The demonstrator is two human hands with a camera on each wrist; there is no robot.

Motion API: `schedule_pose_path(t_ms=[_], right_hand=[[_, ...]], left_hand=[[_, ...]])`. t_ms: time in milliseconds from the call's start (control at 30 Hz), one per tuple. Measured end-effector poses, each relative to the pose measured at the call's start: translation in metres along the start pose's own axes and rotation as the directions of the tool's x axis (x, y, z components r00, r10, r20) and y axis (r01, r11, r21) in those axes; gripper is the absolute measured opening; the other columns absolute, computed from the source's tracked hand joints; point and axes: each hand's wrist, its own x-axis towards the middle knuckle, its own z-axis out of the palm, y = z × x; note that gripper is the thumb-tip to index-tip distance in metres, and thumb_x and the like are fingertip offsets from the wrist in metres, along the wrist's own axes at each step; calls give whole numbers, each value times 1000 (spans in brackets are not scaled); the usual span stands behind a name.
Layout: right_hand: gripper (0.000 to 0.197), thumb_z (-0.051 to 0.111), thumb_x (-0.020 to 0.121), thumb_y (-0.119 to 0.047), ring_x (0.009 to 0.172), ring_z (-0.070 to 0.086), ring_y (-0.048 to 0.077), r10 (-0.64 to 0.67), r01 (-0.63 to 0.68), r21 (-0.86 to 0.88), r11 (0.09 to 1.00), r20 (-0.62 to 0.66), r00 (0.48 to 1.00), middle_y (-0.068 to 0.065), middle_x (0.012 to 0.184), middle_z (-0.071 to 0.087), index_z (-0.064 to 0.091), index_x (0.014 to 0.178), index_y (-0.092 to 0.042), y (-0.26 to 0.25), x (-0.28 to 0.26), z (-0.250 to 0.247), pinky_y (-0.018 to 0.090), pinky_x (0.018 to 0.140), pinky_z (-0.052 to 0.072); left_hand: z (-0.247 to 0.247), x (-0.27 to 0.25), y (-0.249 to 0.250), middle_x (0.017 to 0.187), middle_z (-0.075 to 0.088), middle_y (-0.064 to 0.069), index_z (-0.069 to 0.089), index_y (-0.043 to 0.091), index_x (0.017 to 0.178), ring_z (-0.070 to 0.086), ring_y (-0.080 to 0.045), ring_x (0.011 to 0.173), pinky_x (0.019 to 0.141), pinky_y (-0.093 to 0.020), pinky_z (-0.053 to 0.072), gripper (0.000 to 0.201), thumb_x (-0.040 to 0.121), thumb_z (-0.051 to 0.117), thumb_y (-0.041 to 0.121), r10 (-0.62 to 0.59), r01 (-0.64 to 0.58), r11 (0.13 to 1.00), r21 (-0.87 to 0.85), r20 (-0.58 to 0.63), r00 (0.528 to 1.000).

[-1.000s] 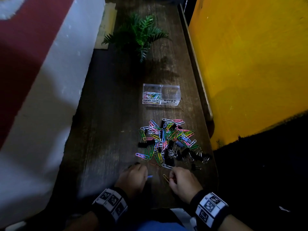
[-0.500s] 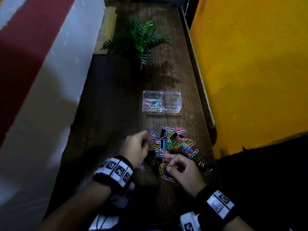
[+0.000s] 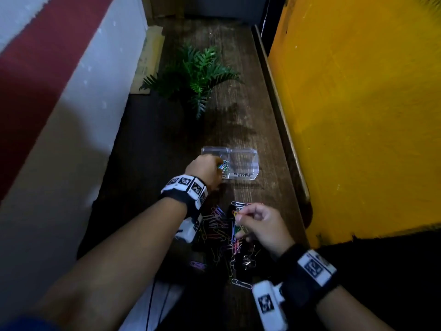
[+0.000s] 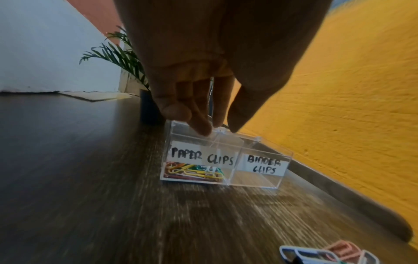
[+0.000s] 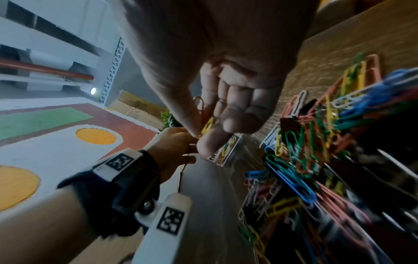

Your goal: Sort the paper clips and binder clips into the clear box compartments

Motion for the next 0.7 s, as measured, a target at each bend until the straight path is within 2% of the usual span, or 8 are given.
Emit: schedule_pose_path(t_ms=[67, 133, 267, 367, 500, 600, 633, 700], right_hand=[[8, 65, 85, -2, 50, 64, 16, 32, -34, -55, 998, -35, 999, 14, 80, 70, 59, 91, -4, -10, 15, 0, 21, 40, 40], [8, 65, 86, -4, 50, 64, 16, 28, -33, -90, 995, -53, 998, 13, 82, 70, 59, 91, -5, -24, 32, 1, 21, 39, 41], [6, 63, 87, -2, 47, 63, 13, -14, 4, -131, 991, -70, 997, 10, 76, 68, 60, 91, -2, -59, 72, 12, 23, 41, 44], [13, 59, 87, 4, 47, 65, 16, -25, 20, -63, 998, -87, 996, 13, 74, 65, 55, 81, -7, -78, 107, 28, 22, 39, 46], [20, 59, 85, 7, 62, 66, 22, 22, -22, 3, 1000, -119, 993, 16, 83, 64, 51, 79, -11, -83, 130, 39, 35, 62, 58], [17, 61, 85, 2, 65, 66, 22, -49, 22, -162, 987, -161, 986, 14, 94, 67, 54, 84, -14, -65, 118, 30, 36, 59, 58], [15, 62, 85, 0, 66, 66, 20, -110, 68, -256, 964, -154, 982, 12, 96, 68, 57, 86, -15, -57, 106, 24, 33, 58, 57], [11, 61, 87, -3, 70, 64, 10, -238, 180, -455, 872, -74, 968, 1, 90, 67, 63, 92, -13, -35, 73, 10, 22, 64, 54]], left_hand=[[0, 3, -1, 127, 60, -5, 56, 26, 130, 59, -26, 110, 91, -38, 51, 40, 89, 57, 26, 2, -3, 1000, 24, 24, 1000], [-1, -1, -7, 128, 58, -2, 56, 26, 130, 59, -23, 109, 90, -38, 51, 42, 88, 59, 27, 7, -8, 1000, -14, -14, 1000], [4, -37, -28, 113, 61, 2, 66, 23, 115, 62, -21, 98, 87, -35, 51, 31, 84, 62, 21, -21, -14, 984, -179, -195, 981], [22, -81, -49, 108, 61, 4, 67, 23, 108, 62, -19, 94, 84, -34, 51, 26, 83, 63, 18, -32, -11, 978, -206, -206, 978], [58, -135, -68, 105, 60, 7, 66, 27, 102, 64, -20, 90, 75, -34, 54, 23, 82, 57, 26, 73, -98, 981, -169, -147, 986], [82, -167, -79, 102, 60, 9, 62, 31, 101, 65, -18, 84, 63, -32, 56, 25, 82, 46, 36, 186, -200, 971, -128, -111, 976], [89, -176, -83, 101, 59, 9, 59, 31, 102, 65, -18, 83, 61, -32, 56, 25, 81, 46, 37, 215, -226, 968, -111, -100, 971], [104, -192, -92, 102, 55, 10, 55, 32, 104, 63, -18, 82, 59, -30, 56, 25, 80, 48, 36, 283, -289, 955, -69, -88, 955]])
